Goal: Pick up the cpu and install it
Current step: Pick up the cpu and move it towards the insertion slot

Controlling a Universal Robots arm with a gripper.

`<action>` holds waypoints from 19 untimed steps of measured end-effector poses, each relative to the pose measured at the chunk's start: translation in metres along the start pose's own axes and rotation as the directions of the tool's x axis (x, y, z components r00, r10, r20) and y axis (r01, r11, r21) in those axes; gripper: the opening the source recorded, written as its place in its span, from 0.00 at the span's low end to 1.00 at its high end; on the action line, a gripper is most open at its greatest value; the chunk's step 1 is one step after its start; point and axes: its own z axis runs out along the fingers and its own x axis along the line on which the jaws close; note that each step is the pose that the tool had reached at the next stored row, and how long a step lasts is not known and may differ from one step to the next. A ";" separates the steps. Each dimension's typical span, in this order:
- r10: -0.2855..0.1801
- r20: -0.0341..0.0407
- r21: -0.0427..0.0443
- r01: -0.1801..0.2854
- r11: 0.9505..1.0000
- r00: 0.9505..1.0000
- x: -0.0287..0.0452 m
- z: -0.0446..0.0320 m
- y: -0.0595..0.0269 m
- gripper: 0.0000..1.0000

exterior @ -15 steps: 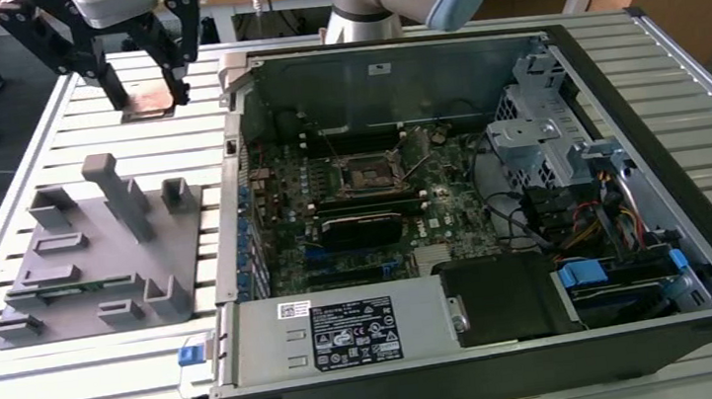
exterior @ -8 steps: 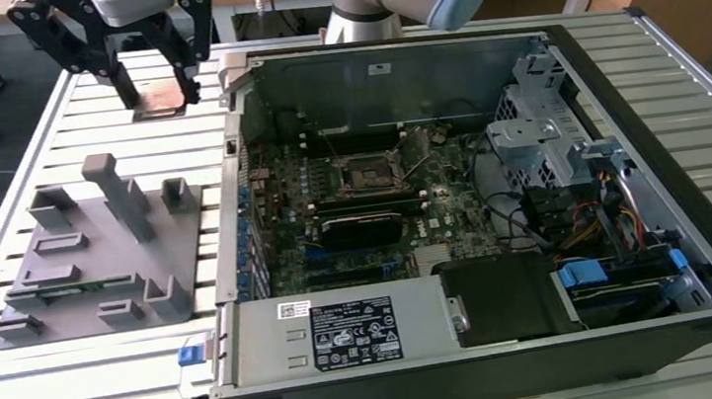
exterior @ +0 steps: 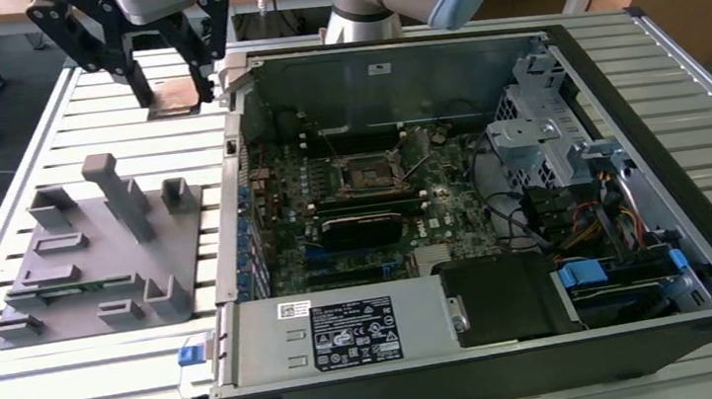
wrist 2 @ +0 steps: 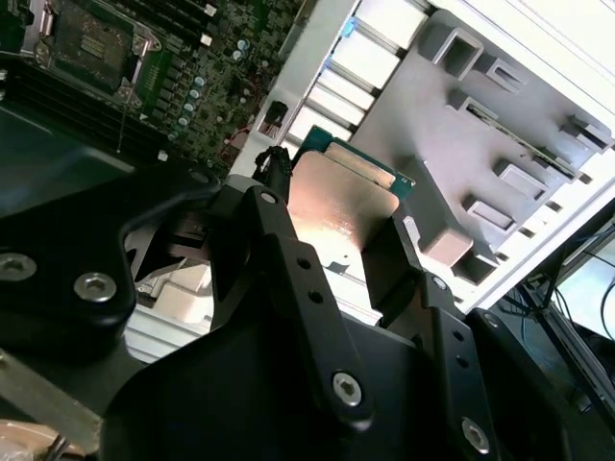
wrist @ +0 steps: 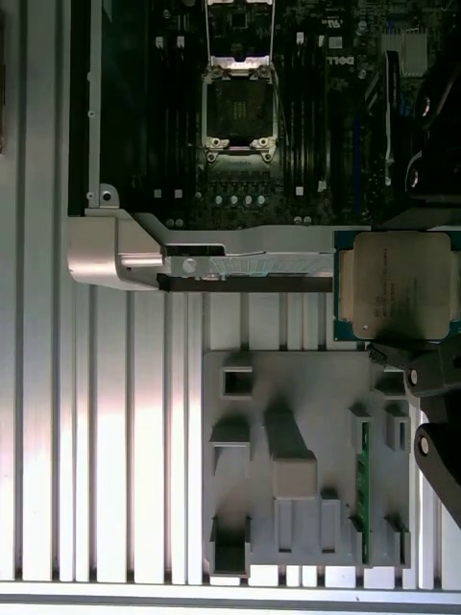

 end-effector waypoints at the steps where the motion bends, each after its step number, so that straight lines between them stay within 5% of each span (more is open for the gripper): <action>1: 0.000 0.000 0.000 0.000 1.000 1.000 -0.0018 0.0001 0.0000 0.54; 13: 0.000 0.000 0.000 0.000 1.000 1.000 -0.0263 0.0007 0.0004 0.54; 15: 0.000 0.000 0.000 0.000 1.000 1.000 -0.0420 0.0014 0.0006 0.54; 19: 0.000 0.000 0.000 0.000 1.000 1.000 -0.0585 0.0029 0.0025 0.54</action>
